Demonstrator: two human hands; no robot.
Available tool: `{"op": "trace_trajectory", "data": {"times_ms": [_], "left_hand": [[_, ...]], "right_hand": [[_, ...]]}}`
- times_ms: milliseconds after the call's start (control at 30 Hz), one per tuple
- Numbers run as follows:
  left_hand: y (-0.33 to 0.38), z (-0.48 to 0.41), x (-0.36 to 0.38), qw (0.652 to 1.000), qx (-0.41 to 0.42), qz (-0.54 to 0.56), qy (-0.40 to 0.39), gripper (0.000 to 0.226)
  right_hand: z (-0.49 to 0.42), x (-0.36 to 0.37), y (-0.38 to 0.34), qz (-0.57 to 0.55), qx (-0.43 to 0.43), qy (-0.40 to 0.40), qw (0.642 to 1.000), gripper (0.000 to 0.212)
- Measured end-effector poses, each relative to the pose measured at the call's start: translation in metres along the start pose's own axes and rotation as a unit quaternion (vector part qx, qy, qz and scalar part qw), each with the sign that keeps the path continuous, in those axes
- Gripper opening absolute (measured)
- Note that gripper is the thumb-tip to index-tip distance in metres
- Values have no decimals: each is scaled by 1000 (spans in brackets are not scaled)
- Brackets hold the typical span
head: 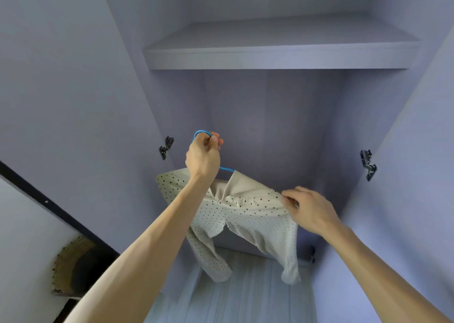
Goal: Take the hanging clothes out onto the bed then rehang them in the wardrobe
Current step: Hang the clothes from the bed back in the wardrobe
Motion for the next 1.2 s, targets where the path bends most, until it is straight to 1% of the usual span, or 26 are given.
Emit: {"op": "trace_trajectory", "data": {"times_ms": [33,100,167,200,233,333,367,400,467,567,633,700,767,833,900,933,1000,1033,1100,1167,1200], "left_hand": [[-2,0,2,1000,0,3,-14,17],[-5,-3,4,998,5,8,-58,18],[-4,-10,6,993,9,-3,-119,18],[-2,-14,5,989,10,-21,-149,16],[0,-18,3,982,10,-48,-180,17],[4,-27,-11,946,5,-169,-275,54],[4,-29,-19,932,27,-223,-284,62],[4,-32,-29,917,64,-288,-268,66],[6,-41,-55,885,136,-402,-193,69],[6,-62,-95,826,211,-517,-81,69],[3,-76,-119,790,219,-571,-38,71],[2,-94,-141,765,206,-610,-6,73],[0,-108,-155,740,204,-640,32,72],[-10,-125,-167,719,201,-659,88,72],[-22,-141,-185,725,210,-638,153,73],[-30,-147,-193,721,227,-631,177,73],[-46,-157,-204,677,268,-656,199,71],[-52,-162,-208,661,288,-662,205,71],[-58,-170,-212,647,315,-657,223,72],[-61,-178,-214,625,329,-662,250,72],[-62,-182,-216,616,332,-666,259,72]], "right_hand": [[-1,0,-2,-6,-16,-57,998,18],[3,-1,-12,-90,-39,-166,981,12],[14,3,-26,-202,-29,-257,945,12],[19,6,-33,-256,-17,-281,925,11],[22,9,-40,-298,-9,-284,911,12],[16,17,-58,-351,-3,-241,905,12],[10,20,-64,-352,1,-228,908,12],[2,23,-70,-346,7,-219,912,14],[-15,29,-85,-325,17,-208,922,18],[-48,36,-109,-323,30,-198,925,20],[-71,34,-127,-340,37,-186,921,19],[-100,30,-145,-355,33,-180,917,16],[-127,28,-161,-374,31,-171,911,18],[-162,29,-176,-392,28,-166,905,19],[-196,30,-189,-413,32,-159,896,14],[-213,30,-194,-423,32,-150,893,12],[-245,31,-202,-438,23,-129,889,10],[-259,31,-206,-443,16,-118,889,9],[-287,30,-214,-447,-1,-92,890,10],[-315,33,-223,-446,-20,-64,893,12],[-329,36,-227,-442,-26,-53,895,10]]}}
Point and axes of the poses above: each hand's wrist, its own z-axis away from the middle knuckle, its own x-axis out of the palm, y = z × x, the point moved 2 cm from there along -z, towards the middle knuckle, and after that the axes turned 3 degrees about -x, right-handed, at the moved point
